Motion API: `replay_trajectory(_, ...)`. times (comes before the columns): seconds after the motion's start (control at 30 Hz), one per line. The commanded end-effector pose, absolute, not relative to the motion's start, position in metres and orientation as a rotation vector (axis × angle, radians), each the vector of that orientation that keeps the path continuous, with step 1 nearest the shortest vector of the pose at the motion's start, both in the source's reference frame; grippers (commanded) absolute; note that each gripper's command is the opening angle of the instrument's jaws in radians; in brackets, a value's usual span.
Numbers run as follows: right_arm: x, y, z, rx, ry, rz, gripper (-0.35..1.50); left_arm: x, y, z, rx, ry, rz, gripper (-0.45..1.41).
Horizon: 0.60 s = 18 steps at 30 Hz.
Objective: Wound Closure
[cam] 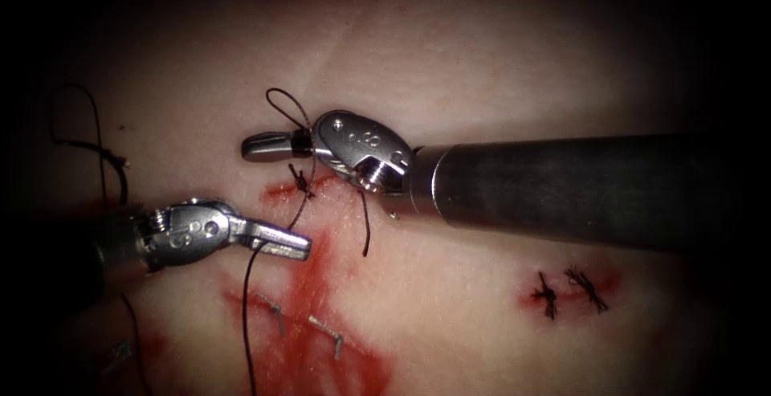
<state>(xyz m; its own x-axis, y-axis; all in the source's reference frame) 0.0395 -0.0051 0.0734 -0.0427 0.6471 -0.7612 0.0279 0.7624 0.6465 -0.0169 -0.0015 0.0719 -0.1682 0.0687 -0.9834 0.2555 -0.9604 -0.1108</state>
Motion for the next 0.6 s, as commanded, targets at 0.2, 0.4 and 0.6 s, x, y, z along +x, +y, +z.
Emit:
replay_trajectory(0.2,0.0395,-0.0047,0.0720,0.631,1.608,0.518,-0.35,-0.0167,-0.0008,0.0747,1.920,0.358,-2.333,-0.45)
replay_trajectory(0.4,0.0378,-0.0045,0.0706,0.766,1.668,0.421,-0.35,-0.0168,0.0008,0.0760,1.918,0.353,-2.348,-0.45)
replay_trajectory(0.6,0.0350,-0.0053,0.0699,0.887,1.591,0.163,-0.35,-0.0170,0.0029,0.0772,1.954,0.376,-2.315,-0.45)
